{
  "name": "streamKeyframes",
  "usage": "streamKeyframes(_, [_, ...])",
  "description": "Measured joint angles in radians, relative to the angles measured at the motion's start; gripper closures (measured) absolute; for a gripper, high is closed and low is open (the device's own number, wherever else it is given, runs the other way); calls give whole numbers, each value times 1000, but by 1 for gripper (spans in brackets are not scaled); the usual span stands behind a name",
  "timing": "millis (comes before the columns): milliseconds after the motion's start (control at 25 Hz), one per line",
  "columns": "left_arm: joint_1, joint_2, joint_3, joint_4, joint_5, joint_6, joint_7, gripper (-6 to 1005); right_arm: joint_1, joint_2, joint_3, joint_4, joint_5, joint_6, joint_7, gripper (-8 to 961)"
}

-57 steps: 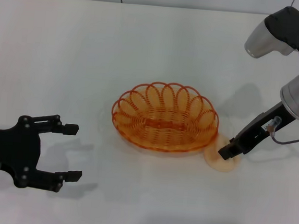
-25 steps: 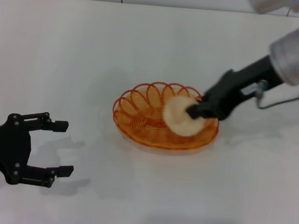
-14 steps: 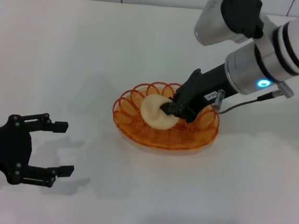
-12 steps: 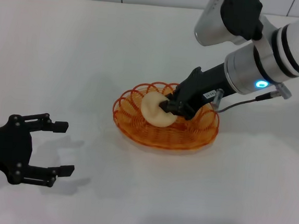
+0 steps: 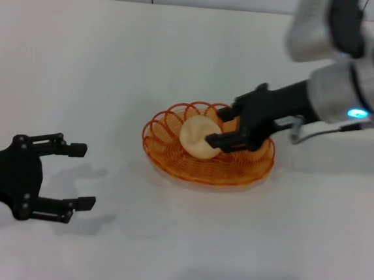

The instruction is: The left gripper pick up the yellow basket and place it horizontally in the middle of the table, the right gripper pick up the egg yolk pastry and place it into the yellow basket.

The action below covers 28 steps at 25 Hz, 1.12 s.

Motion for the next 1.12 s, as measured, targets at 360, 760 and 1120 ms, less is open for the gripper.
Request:
streamKeyframes(360, [-96,53,-12,-155,-1,-37,8,120,-174,-6,314,115,286,-190,-452,228])
streamKeyframes(760, [-126,65,-41,-192,-2,-41,10,119,-204,-15,514,328,291,-355,-716,136])
streamKeyframes(1120, [-138,67,-43,-200,-2,-31,2,119,-227,-19,516,330,264,-363,-763,139])
